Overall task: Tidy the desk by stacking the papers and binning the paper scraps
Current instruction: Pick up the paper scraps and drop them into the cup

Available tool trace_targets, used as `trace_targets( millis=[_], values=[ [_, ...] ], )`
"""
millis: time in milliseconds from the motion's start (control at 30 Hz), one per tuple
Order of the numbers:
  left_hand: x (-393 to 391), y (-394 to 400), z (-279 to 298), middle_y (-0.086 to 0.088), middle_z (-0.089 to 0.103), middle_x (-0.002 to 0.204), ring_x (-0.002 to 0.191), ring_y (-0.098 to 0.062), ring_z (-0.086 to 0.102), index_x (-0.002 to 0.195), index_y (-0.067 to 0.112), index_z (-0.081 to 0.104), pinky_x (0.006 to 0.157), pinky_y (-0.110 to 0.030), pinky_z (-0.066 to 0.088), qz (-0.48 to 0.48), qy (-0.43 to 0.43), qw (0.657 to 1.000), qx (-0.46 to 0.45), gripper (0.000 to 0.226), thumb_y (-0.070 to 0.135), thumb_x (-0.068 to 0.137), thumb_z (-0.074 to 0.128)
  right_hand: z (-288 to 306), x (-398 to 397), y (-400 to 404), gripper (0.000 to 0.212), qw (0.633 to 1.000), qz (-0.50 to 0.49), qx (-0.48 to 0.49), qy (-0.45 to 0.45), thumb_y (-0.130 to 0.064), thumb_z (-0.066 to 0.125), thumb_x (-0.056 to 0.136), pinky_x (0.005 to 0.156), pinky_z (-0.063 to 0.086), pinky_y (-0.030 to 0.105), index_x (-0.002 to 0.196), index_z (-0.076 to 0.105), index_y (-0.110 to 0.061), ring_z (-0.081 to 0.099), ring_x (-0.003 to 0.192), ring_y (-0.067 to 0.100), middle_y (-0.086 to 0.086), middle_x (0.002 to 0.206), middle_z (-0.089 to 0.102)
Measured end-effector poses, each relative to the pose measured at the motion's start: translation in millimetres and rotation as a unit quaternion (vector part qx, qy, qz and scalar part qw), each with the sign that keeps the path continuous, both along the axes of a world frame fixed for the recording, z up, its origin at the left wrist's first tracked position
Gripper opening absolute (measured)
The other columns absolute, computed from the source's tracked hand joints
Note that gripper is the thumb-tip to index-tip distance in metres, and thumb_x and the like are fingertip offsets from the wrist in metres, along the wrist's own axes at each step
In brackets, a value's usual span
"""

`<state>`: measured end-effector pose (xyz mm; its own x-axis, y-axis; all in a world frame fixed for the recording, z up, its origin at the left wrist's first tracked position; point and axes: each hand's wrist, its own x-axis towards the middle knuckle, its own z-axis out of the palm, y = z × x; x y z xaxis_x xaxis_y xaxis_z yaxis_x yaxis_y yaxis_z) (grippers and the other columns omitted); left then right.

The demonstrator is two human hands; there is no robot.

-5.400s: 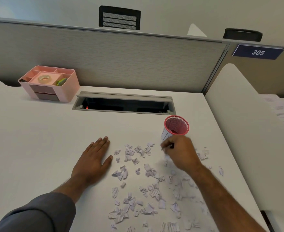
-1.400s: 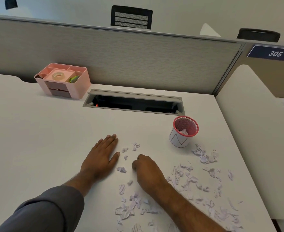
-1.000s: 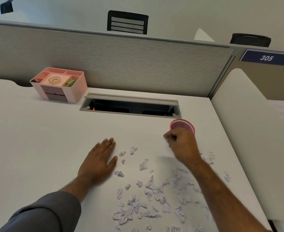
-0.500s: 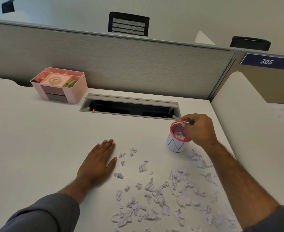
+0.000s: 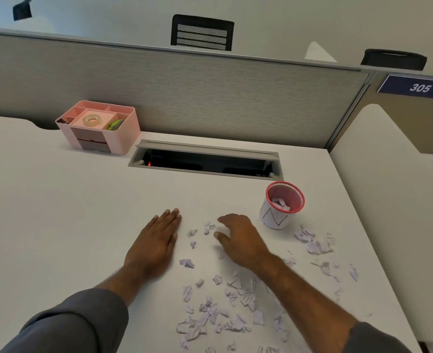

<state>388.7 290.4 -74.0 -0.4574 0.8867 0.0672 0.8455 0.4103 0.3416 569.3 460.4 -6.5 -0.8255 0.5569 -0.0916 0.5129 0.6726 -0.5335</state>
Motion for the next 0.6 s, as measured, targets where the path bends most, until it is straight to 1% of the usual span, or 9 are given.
trace_targets(
  millis=[67,133,200,267,367,433,500,533,600],
  values=[
    [-0.3,0.4,0.1,0.014,0.013,0.165,0.151,0.000,0.004,0.159,0.023,0.024,0.122,-0.020,-0.004,0.000,0.000,1.000,0.002,0.059,0.037,0.102,0.016,-10.2,-12.4,-9.4,0.053,1.000,0.012,0.001,-0.005,-0.039,0.049,0.098,0.118,0.022,0.035,0.146,0.040,-0.019,0.024,0.145,0.021,0.004,0.155,0.036],
    [-0.1,0.7,0.3,0.012,0.015,0.165,0.152,-0.002,0.008,0.158,0.021,0.027,0.123,-0.022,0.000,-0.004,-0.001,1.000,0.007,0.058,0.036,0.102,0.018,-16.3,-24.1,-20.2,0.054,0.999,0.041,0.001,0.002,-0.040,0.046,0.099,0.120,0.015,0.036,0.149,0.035,-0.021,0.017,0.148,0.022,0.003,0.159,0.028],
    [-0.6,0.4,0.4,0.011,0.016,0.164,0.152,-0.004,0.010,0.158,0.020,0.028,0.124,-0.024,0.002,-0.007,-0.003,1.000,0.009,0.059,0.037,0.102,0.018,-21.0,-29.7,-32.0,0.052,0.995,0.096,0.011,0.006,-0.039,0.044,0.100,0.121,0.014,0.036,0.148,0.037,-0.020,0.018,0.148,0.022,0.003,0.157,0.032],
    [-1.0,0.4,0.5,0.011,0.015,0.164,0.152,-0.005,0.011,0.158,0.020,0.028,0.124,-0.024,0.002,-0.012,0.000,1.000,0.008,0.062,0.038,0.100,0.014,-24.0,-25.1,-43.1,0.047,0.985,0.169,0.033,0.015,-0.038,0.044,0.099,0.119,0.019,0.039,0.142,0.046,-0.019,0.028,0.144,0.022,0.004,0.151,0.042],
    [-1.4,0.2,0.0,0.011,0.014,0.164,0.152,-0.003,0.009,0.158,0.020,0.026,0.124,-0.023,0.001,-0.012,0.000,1.000,0.010,0.063,0.039,0.100,0.012,-25.0,-6.8,-52.3,0.039,0.963,0.263,0.049,0.036,-0.040,0.054,0.094,0.112,0.029,0.039,0.126,0.060,-0.019,0.039,0.135,0.024,0.006,0.139,0.053],
    [-1.8,-0.1,-1.2,0.012,0.013,0.165,0.152,-0.002,0.007,0.158,0.022,0.024,0.123,-0.022,0.000,-0.008,-0.001,1.000,0.009,0.056,0.034,0.105,0.019,-23.9,5.6,-51.4,0.024,0.950,0.295,0.081,0.061,-0.033,0.058,0.091,0.099,0.040,0.040,0.106,0.070,-0.017,0.049,0.120,0.024,0.006,0.124,0.061],
    [-2.1,-0.5,-2.2,0.013,0.012,0.165,0.152,-0.001,0.006,0.159,0.022,0.024,0.123,-0.022,-0.001,-0.006,-0.004,1.000,0.010,0.052,0.029,0.107,0.027,-22.2,15.1,-43.8,0.019,0.942,0.302,0.134,0.051,-0.022,0.054,0.092,0.083,0.044,0.040,0.091,0.071,-0.014,0.053,0.103,0.023,0.004,0.107,0.065],
    [-2.0,-0.5,-2.1,0.013,0.012,0.165,0.152,-0.002,0.006,0.159,0.022,0.024,0.124,-0.023,0.000,-0.007,-0.004,1.000,0.010,0.052,0.028,0.107,0.028,-20.4,19.5,-38.1,0.020,0.944,0.294,0.147,0.035,-0.017,0.051,0.091,0.080,0.043,0.040,0.090,0.071,-0.014,0.053,0.099,0.022,0.003,0.102,0.066],
    [-1.6,-0.6,-1.3,0.013,0.013,0.165,0.152,-0.002,0.007,0.159,0.022,0.024,0.125,-0.025,0.002,-0.008,-0.005,1.000,0.006,0.054,0.031,0.105,0.025,-14.8,29.2,-24.4,0.022,0.953,0.261,0.156,0.017,-0.013,0.050,0.090,0.078,0.042,0.038,0.092,0.072,-0.014,0.053,0.097,0.022,0.001,0.098,0.067]
  ],
)
